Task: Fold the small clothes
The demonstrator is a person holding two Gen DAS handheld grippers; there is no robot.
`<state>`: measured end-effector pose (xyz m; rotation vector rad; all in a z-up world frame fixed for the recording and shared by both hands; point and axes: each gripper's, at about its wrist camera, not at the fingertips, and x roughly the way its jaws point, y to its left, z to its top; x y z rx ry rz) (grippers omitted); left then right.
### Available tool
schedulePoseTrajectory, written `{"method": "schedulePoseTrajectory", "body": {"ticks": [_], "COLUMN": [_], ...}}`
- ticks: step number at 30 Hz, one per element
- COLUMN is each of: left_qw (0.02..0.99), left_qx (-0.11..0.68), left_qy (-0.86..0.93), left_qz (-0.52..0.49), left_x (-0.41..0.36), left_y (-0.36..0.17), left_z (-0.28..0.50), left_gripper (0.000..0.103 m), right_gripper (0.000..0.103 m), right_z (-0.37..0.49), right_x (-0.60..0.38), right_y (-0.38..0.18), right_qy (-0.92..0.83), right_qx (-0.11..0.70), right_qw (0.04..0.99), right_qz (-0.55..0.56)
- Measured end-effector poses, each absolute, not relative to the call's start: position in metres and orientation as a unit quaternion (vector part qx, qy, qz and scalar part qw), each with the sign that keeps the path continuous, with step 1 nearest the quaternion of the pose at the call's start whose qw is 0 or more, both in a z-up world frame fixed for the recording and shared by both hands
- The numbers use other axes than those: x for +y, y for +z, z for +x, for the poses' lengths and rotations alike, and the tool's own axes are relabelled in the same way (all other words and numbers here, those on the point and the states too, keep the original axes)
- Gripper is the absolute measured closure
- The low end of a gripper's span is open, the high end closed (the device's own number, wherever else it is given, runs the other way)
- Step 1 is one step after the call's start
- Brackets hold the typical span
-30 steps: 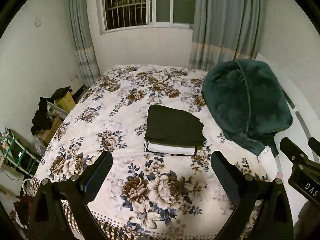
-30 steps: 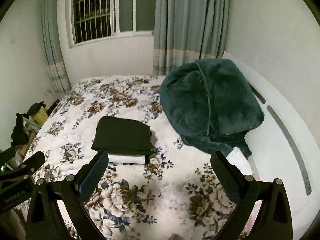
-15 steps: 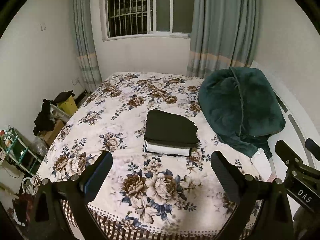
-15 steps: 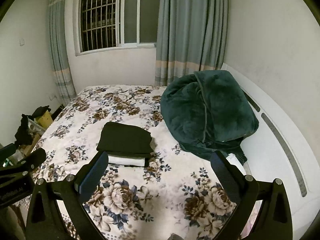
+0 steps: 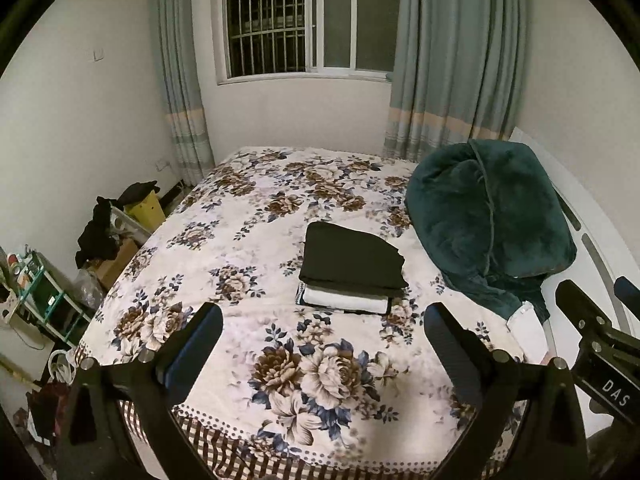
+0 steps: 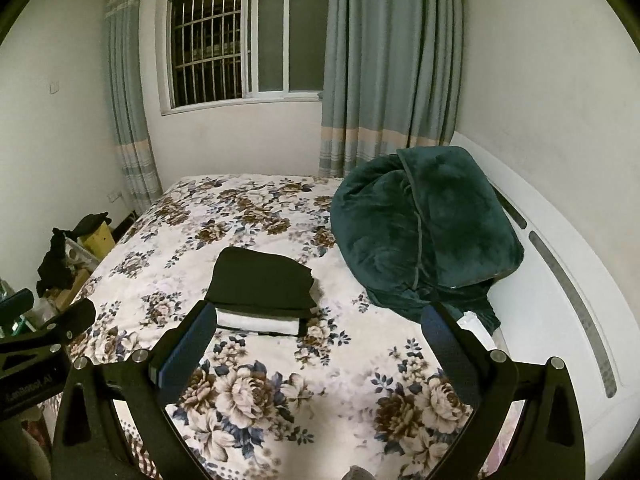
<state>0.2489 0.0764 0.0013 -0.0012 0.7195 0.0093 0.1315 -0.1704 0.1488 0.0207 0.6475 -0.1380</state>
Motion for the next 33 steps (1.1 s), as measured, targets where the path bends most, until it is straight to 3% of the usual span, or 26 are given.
{"method": "schedulePoseTrajectory", "body": {"ticks": [33], "left_qw": [0.941], "left_qx": [0.338], "left_qy": [0.014], "left_qz": [-0.004], "left_x": [0.080], "left_y": [0.020], "left_z": [0.239], "left_gripper": [0.000], "right_gripper": [0.000], "right_z": [0.134], "right_x": [-0.165], "right_y": [0.150], "right_qy": [-0.056], "right_qx": [0.312], "right_qw": [0.948], "right_qz": [0.009]}}
